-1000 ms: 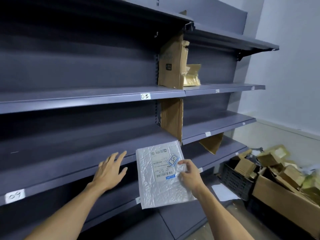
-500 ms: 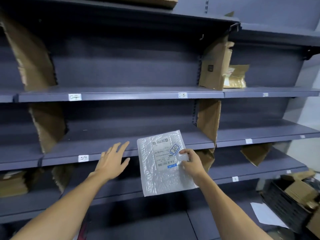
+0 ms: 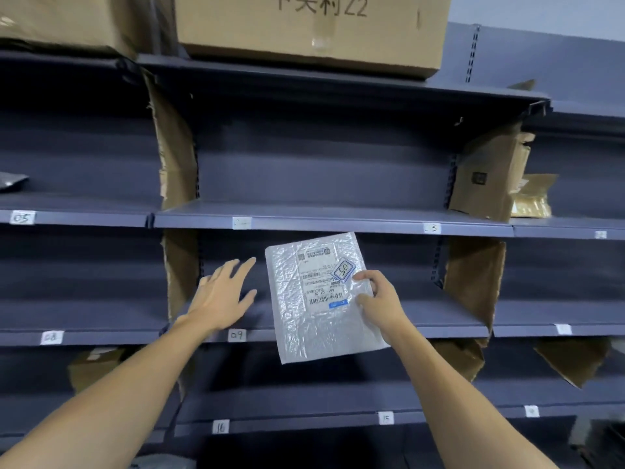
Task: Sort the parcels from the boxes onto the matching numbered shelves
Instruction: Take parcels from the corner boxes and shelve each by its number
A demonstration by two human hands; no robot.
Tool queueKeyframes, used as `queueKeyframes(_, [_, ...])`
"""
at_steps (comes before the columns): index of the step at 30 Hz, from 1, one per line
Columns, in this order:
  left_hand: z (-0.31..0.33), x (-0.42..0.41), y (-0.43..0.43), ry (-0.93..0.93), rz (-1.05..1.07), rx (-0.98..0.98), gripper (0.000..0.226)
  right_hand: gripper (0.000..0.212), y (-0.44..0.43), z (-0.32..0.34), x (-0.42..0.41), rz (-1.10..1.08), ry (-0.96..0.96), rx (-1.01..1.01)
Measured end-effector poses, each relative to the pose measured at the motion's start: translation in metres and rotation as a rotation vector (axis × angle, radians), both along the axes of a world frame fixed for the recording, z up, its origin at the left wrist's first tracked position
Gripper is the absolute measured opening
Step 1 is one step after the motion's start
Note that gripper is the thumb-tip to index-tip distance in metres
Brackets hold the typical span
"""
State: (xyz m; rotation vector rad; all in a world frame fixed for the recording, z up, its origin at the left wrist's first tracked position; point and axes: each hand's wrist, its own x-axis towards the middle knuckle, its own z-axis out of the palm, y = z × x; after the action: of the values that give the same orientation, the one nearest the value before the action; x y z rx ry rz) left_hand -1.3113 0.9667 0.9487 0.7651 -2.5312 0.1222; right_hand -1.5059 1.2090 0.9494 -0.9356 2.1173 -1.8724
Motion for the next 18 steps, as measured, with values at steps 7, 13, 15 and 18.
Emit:
queueKeyframes(7, [0.024,0.028,-0.051,0.031,-0.003,-0.033,0.069,0.041,-0.061,0.029,0.03,0.008,0.045,-0.033])
queueKeyframes(13, [0.031,0.017,-0.067,0.062,-0.062,-0.028,0.069,0.042,-0.076,0.033,0.03,-0.018,0.043,-0.026])
queueKeyframes(15, [0.033,0.005,-0.066,0.065,-0.081,-0.037,0.07,0.042,-0.07,0.036,0.023,-0.041,0.041,-0.034])
queueKeyframes(18, [0.038,-0.021,-0.058,0.086,-0.119,-0.061,0.069,0.042,-0.051,0.039,0.01,-0.082,0.039,-0.039])
